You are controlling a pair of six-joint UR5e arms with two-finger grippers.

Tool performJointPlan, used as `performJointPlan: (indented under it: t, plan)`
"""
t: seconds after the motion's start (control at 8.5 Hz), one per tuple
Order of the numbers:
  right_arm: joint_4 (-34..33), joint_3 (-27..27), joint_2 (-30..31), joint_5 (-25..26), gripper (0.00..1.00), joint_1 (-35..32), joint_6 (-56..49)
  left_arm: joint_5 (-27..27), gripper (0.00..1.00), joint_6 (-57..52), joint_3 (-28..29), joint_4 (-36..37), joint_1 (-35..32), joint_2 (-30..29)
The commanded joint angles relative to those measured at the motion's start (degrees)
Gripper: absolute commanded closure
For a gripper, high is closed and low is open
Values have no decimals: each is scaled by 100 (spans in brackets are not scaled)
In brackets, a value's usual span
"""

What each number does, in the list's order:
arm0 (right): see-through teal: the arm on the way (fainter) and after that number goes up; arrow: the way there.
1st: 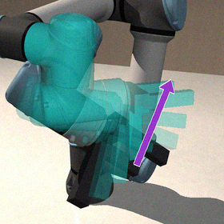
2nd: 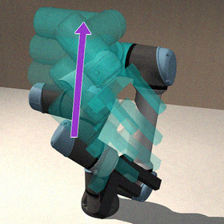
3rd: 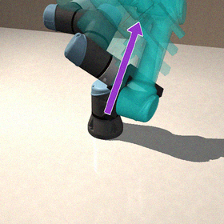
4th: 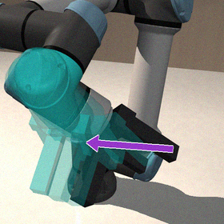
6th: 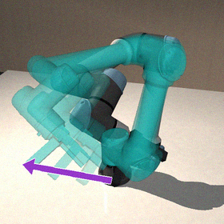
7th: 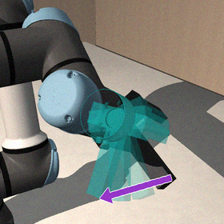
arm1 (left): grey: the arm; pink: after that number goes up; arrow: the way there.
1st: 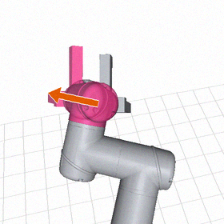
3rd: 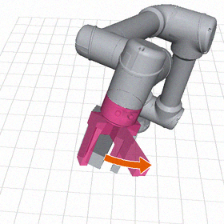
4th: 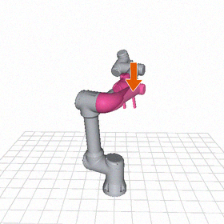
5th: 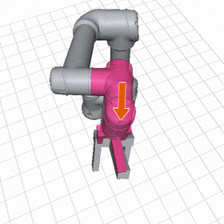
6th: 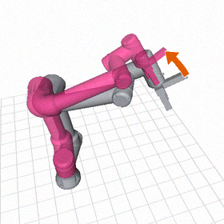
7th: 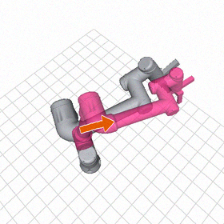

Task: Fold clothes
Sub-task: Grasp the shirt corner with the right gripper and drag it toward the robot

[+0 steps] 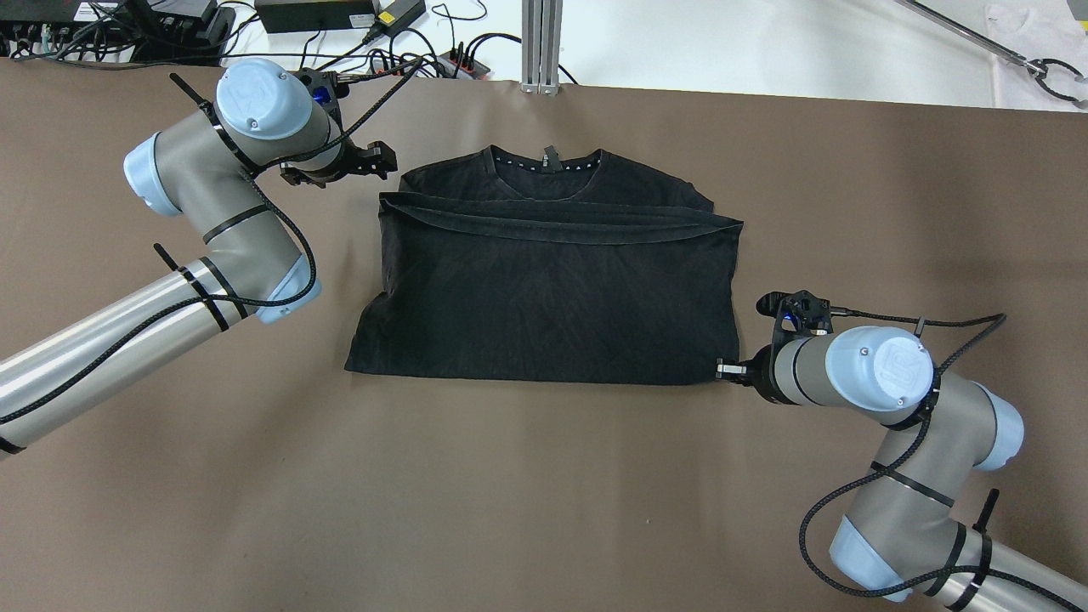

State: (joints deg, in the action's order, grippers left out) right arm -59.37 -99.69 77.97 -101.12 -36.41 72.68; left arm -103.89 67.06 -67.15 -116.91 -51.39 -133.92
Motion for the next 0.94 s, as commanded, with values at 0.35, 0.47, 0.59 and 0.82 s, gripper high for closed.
performJointPlan:
  t: [0.35,0.47,0.59,0.82]
  plan:
    - [-1734,-2104,393,-154,100,764,1125,0,1,27,-26,2,24,-20]
    - [-1762,-2342,543,-153,100,1132,1360,0,1,18,-26,-7,24,-20]
    - [-1771,-2396,535,125,100,1710,1954,0,1,35,-35,-7,24,-28]
    - [-1841,-2581,526,1109,100,2644,2320,-9,1,35,-35,2,24,-55]
